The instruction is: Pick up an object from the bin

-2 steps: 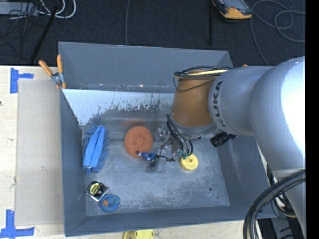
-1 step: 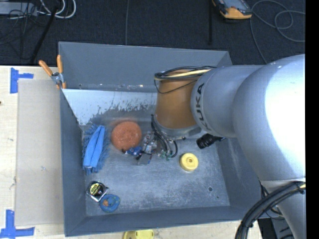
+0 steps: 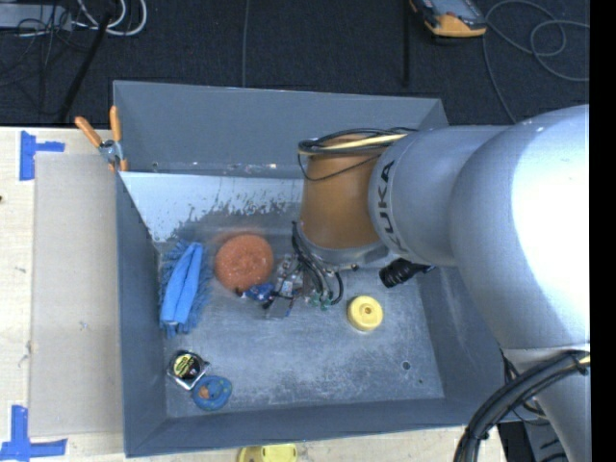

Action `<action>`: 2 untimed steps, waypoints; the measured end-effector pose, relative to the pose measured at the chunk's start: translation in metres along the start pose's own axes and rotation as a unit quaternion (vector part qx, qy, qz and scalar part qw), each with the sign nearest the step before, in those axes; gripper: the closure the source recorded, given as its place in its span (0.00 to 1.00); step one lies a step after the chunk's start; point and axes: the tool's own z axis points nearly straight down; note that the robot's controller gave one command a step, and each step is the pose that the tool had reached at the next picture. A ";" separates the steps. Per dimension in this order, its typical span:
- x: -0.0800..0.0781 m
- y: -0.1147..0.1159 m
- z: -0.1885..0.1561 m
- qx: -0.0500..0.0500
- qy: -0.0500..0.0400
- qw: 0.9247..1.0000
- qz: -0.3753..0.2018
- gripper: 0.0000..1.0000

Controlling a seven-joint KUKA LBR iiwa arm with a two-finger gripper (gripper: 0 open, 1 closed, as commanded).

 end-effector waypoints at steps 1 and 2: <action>0.023 -0.007 -0.021 0.001 0.002 1.000 -0.002 1.00; 0.009 0.012 -0.032 0.000 0.000 1.000 -0.003 1.00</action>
Offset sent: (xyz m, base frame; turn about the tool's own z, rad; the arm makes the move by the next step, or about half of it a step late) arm 0.0165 0.0281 0.0413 -0.0051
